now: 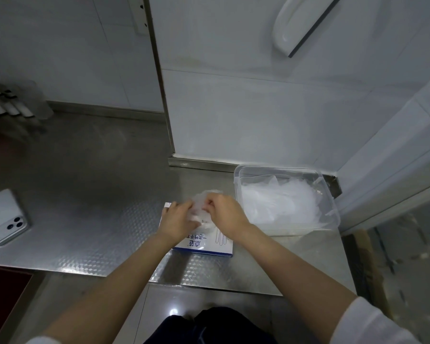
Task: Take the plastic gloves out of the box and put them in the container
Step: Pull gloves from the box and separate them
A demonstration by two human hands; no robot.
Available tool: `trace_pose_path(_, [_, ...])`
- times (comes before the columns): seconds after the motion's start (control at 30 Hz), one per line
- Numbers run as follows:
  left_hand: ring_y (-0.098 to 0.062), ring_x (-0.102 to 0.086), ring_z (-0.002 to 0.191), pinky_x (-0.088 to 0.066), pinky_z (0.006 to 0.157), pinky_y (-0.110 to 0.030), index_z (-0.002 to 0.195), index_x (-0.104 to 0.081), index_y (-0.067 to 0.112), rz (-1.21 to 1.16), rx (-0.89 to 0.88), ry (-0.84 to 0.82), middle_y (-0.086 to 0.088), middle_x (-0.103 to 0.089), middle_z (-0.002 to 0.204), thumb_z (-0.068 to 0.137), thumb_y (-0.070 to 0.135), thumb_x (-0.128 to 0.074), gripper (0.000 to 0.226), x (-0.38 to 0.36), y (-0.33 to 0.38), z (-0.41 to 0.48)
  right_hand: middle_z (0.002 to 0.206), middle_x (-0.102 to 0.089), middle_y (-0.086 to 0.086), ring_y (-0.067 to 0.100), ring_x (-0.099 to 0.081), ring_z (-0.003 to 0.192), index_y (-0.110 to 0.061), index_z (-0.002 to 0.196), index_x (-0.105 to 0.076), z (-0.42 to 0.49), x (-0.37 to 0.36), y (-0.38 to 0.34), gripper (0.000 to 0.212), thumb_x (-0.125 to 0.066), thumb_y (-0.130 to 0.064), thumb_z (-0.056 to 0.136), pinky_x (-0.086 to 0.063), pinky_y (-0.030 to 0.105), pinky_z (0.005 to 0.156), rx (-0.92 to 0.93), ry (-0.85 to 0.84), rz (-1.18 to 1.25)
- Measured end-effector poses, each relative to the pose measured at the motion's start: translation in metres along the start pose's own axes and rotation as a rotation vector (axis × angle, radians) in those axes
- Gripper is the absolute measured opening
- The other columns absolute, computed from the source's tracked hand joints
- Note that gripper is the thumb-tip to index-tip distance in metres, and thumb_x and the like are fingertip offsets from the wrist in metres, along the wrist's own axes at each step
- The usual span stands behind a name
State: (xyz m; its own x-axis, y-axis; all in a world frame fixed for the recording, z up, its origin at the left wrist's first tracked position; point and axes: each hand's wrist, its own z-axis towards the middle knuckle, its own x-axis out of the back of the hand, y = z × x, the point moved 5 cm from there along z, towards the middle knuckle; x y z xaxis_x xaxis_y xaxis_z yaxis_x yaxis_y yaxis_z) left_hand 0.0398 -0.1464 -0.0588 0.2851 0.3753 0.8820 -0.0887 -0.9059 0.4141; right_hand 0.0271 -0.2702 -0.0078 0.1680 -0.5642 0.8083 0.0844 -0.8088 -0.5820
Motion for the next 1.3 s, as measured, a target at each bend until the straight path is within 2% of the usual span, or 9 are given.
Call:
trace_pose_path(0.17, [-0.022, -0.038, 0.123, -0.023, 0.100, -0.033, 0.125, -0.048, 0.019, 0.043, 0.013, -0.025, -0.003, -0.057, 0.121, 0.088, 0.029, -0.058, 0.040, -0.008, -0.005, 0.001, 0.079, -0.062, 0.009, 0.023, -0.054, 0.071, -0.006, 0.081, -0.056, -0.007, 0.022, 0.000, 0.019, -0.051, -0.015, 0.097, -0.043, 0.035, 0.066, -0.017, 0.076, 0.100])
trace_pose_path(0.4, [-0.022, -0.040, 0.125, -0.024, 0.103, -0.035, 0.131, -0.042, 0.021, 0.117, -0.012, -0.037, -0.003, -0.054, 0.128, 0.090, 0.033, -0.059, 0.046, -0.006, -0.001, 0.001, 0.073, -0.050, 0.003, 0.017, -0.041, 0.065, -0.013, 0.075, -0.045, -0.013, 0.055, 0.017, 0.022, -0.049, -0.010, 0.096, -0.027, 0.027, 0.060, -0.045, 0.232, 0.161])
trace_pose_path(0.53, [-0.022, -0.042, 0.124, -0.026, 0.104, -0.035, 0.134, -0.037, 0.020, 0.212, -0.026, -0.038, -0.003, -0.054, 0.130, 0.091, 0.032, -0.056, 0.048, -0.009, 0.004, -0.002, 0.078, -0.050, 0.007, 0.020, -0.041, 0.072, -0.010, 0.078, -0.044, -0.015, 0.077, 0.018, 0.020, -0.042, -0.006, 0.097, -0.032, 0.031, 0.063, -0.024, 0.386, 0.217])
trace_pose_path(0.67, [-0.021, -0.044, 0.122, -0.029, 0.099, -0.032, 0.126, -0.045, 0.019, 0.107, -0.028, -0.047, 0.000, -0.054, 0.129, 0.089, 0.024, -0.060, 0.040, -0.010, 0.003, -0.001, 0.081, -0.049, 0.004, 0.018, -0.045, 0.074, -0.010, 0.078, -0.045, -0.011, 0.113, 0.021, 0.019, -0.039, -0.003, 0.095, -0.039, 0.029, 0.064, -0.014, 0.507, 0.237])
trace_pose_path(0.83, [-0.021, -0.048, 0.122, -0.037, 0.100, -0.031, 0.132, -0.040, 0.018, -0.037, -0.007, -0.282, -0.001, -0.049, 0.135, 0.089, 0.026, -0.062, 0.049, 0.007, 0.015, 0.006, 0.082, -0.047, 0.000, 0.014, -0.043, 0.074, -0.014, 0.081, -0.045, -0.012, 0.142, 0.034, 0.017, -0.045, -0.006, 0.096, -0.033, 0.027, 0.066, 0.029, 0.456, 0.096])
trace_pose_path(0.97, [-0.017, -0.036, 0.133, -0.031, 0.107, -0.028, 0.143, -0.029, 0.012, -0.378, -0.166, -0.098, -0.002, -0.035, 0.146, 0.085, 0.021, -0.069, 0.071, 0.062, 0.067, 0.004, 0.079, -0.051, -0.005, 0.010, -0.048, 0.075, -0.020, 0.080, -0.049, -0.017, 0.155, 0.033, 0.019, -0.050, -0.006, 0.093, -0.034, 0.021, 0.069, 0.132, 0.326, 0.053])
trace_pose_path(1.07, [-0.004, -0.030, 0.132, -0.028, 0.108, -0.024, 0.146, -0.027, 0.021, -0.520, -0.320, -0.144, 0.014, -0.032, 0.140, 0.078, 0.029, -0.076, 0.084, 0.087, 0.116, -0.004, 0.075, -0.055, -0.014, -0.005, -0.053, 0.071, -0.018, 0.080, -0.058, -0.024, 0.158, 0.022, 0.020, -0.053, -0.001, 0.090, -0.036, 0.010, 0.068, 0.200, 0.165, 0.123])
trace_pose_path(1.17, [-0.014, -0.059, 0.106, -0.047, 0.096, -0.033, 0.120, -0.058, 0.010, -0.470, -0.437, -0.144, -0.002, -0.064, 0.114, 0.080, 0.024, -0.075, 0.045, 0.090, 0.145, 0.000, 0.074, -0.062, -0.009, -0.002, -0.054, 0.064, -0.015, 0.081, -0.064, -0.029, 0.159, 0.013, 0.016, -0.057, -0.004, 0.090, -0.040, 0.012, 0.063, 0.209, 0.060, 0.266])
trace_pose_path(1.3, [-0.019, -0.062, 0.073, -0.051, 0.081, -0.037, 0.091, -0.067, -0.003, -0.662, -0.374, -0.078, -0.011, -0.067, 0.079, 0.086, 0.003, -0.064, 0.008, 0.089, 0.152, 0.006, 0.099, -0.068, 0.001, 0.008, -0.064, 0.082, -0.024, 0.106, -0.059, -0.038, 0.168, 0.035, 0.014, -0.058, -0.022, 0.092, -0.049, 0.019, 0.076, 0.031, 0.225, 0.619])
